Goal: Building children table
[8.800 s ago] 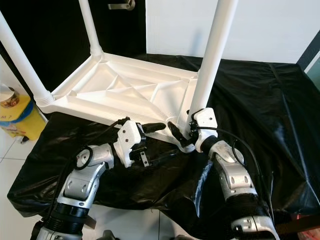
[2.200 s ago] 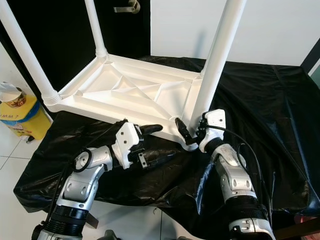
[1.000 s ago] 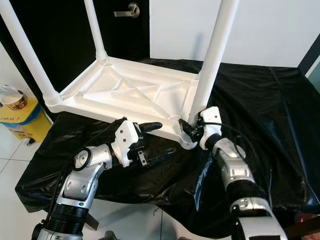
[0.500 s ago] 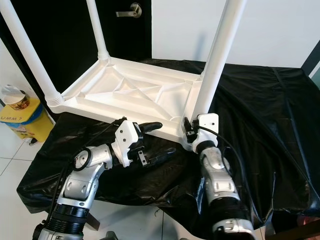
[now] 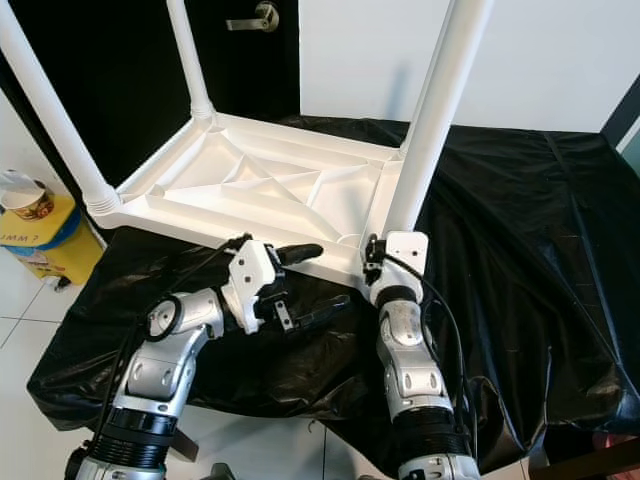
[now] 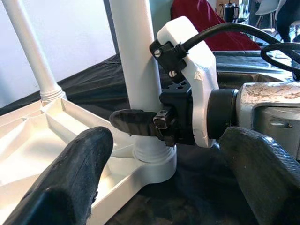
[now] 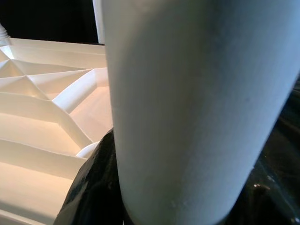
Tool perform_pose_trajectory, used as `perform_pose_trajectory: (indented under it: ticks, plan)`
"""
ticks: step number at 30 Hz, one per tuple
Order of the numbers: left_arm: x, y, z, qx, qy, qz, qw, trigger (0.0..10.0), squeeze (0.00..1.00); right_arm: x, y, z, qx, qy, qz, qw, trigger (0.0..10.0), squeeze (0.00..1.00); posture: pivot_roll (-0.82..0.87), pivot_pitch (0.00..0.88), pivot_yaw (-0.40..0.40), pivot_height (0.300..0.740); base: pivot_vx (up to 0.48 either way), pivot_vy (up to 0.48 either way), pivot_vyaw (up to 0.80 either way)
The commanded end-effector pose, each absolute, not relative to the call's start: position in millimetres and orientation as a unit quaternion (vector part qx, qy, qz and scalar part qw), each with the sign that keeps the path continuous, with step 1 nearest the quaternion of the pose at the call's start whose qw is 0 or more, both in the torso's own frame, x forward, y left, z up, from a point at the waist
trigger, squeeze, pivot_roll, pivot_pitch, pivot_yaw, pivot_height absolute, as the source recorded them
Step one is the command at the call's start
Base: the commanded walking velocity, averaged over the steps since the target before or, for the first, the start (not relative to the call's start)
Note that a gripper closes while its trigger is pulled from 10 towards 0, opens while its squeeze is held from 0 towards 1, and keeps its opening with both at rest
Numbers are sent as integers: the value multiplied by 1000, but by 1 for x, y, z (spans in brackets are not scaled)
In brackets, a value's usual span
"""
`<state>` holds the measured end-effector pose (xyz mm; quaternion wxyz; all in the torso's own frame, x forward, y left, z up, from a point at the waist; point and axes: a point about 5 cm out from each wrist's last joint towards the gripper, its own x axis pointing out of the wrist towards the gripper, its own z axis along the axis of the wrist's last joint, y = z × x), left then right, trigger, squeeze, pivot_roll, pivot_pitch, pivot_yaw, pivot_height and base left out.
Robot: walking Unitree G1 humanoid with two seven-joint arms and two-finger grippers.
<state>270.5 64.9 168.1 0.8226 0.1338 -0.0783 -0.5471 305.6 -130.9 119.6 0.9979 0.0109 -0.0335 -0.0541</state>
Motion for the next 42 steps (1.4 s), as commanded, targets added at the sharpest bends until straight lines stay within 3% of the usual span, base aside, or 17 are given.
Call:
perform_pose_trajectory:
  ticks: [1, 6, 7, 8, 9, 19, 24, 25, 26, 27, 31, 42]
  plan:
    - [280, 69, 171, 127, -85, -469, 870, 10000, 0, 300, -132, 102, -2, 8, -60, 998, 10000, 0, 10, 30, -32, 740, 0, 0, 0]
    - [281, 69, 171, 128, -86, -469, 870, 10000, 0, 300, -132, 108, -10, -5, -67, 998, 10000, 0, 13, 26, -33, 740, 0, 0, 0]
    - [281, 69, 172, 129, -87, -468, 870, 10000, 0, 301, -134, 110, -12, -11, -72, 997, 10000, 169, 15, 23, -31, 740, 0, 0, 0]
    - [281, 69, 172, 129, -87, -468, 870, 10000, 0, 301, -134, 110, -12, -11, -72, 997, 10000, 169, 15, 23, -31, 740, 0, 0, 0]
    - [282, 70, 173, 130, -87, -468, 870, 10000, 0, 302, -135, 112, -11, -15, -70, 997, 10000, 1000, 16, 22, -30, 740, 0, 0, 0]
    - [283, 72, 176, 137, -90, -467, 869, 10000, 0, 303, -141, 120, -20, -35, -50, 998, 10000, 1000, 43, 31, -35, 740, 0, 0, 0]
    - [280, 70, 176, 137, -91, -465, 870, 10000, 0, 302, -156, 122, -21, -42, 1, 999, 10000, 1000, 54, 36, -53, 740, 0, 0, 0]
    - [279, 70, 175, 135, -91, -464, 871, 10000, 0, 301, -160, 122, -12, -40, 22, 999, 10000, 749, 55, 40, -59, 740, 0, 0, 0]
    - [279, 70, 175, 135, -91, -464, 871, 10000, 0, 301, -160, 122, -12, -40, 22, 999, 10000, 749, 55, 40, -59, 740, 0, 0, 0]
    - [279, 69, 175, 134, -91, -463, 872, 10000, 0, 301, -164, 122, -12, -40, 41, 998, 10000, 0, 58, 39, -62, 740, 0, 0, 0]
    - [279, 70, 174, 133, -90, -459, 874, 10000, 0, 306, -179, 127, -26, -39, 131, 990, 10000, 0, 61, 39, -65, 740, 0, 0, 0]
    - [279, 71, 175, 134, -91, -457, 875, 10000, 0, 323, -190, 130, -69, -31, 190, 979, 10000, 0, 73, 32, -67, 740, 0, 0, 0]
